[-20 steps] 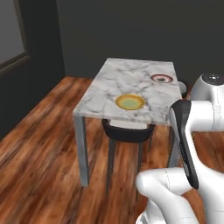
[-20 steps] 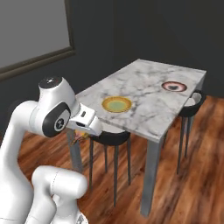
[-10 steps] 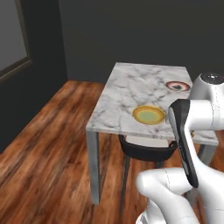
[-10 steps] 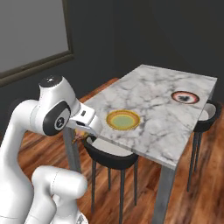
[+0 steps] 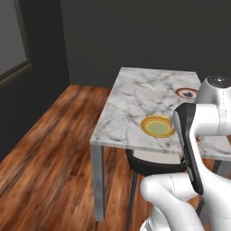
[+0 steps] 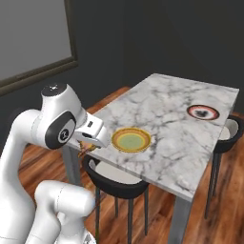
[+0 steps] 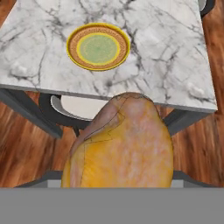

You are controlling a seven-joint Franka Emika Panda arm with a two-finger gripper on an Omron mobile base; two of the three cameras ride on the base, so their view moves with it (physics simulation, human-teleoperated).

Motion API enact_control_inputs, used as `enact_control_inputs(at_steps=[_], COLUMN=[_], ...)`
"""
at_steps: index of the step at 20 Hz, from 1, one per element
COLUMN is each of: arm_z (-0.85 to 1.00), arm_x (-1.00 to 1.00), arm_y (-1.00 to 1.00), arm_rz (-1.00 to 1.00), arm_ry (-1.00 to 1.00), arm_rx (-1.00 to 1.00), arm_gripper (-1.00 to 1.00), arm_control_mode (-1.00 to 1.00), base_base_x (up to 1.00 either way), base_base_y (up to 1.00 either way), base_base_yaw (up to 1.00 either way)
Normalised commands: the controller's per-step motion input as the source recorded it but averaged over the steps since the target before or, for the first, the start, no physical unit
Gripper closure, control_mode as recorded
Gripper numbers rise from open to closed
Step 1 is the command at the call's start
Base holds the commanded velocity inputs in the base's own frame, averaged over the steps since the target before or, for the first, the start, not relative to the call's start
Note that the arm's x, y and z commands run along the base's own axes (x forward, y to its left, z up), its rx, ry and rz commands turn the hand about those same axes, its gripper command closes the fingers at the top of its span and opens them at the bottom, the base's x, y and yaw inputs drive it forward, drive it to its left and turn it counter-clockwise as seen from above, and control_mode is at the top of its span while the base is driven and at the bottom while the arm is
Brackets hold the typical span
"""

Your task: Take the chicken drumsticks from the pan and place one on each plate on the dining counter.

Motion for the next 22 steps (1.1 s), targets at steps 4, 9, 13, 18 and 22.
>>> enact_control_inputs(at_steps=[4, 9, 13, 18, 22], arm_z=[0.0, 0.0, 0.0, 0.0, 0.0], arm_x=[0.0, 0.0, 0.0, 0.0, 0.0], arm_y=[0.0, 0.0, 0.0, 0.0, 0.0], arm_rz=[0.0, 0.0, 0.0, 0.0, 0.0], arm_ry=[0.0, 0.0, 0.0, 0.0, 0.0], arm_rx=[0.0, 0.0, 0.0, 0.0, 0.0], arm_gripper=[1.0, 1.0, 1.0, 1.0, 1.0], arm_control_mode=[1.0, 1.0, 1.0, 1.0, 1.0], base_base_x=[0.62, 0.32, 0.07, 0.0, 0.0], base_base_y=[0.01, 0.03, 0.0, 0.0, 0.0], base_base_yaw=[-0.06, -0.08, -0.01, 0.0, 0.0])
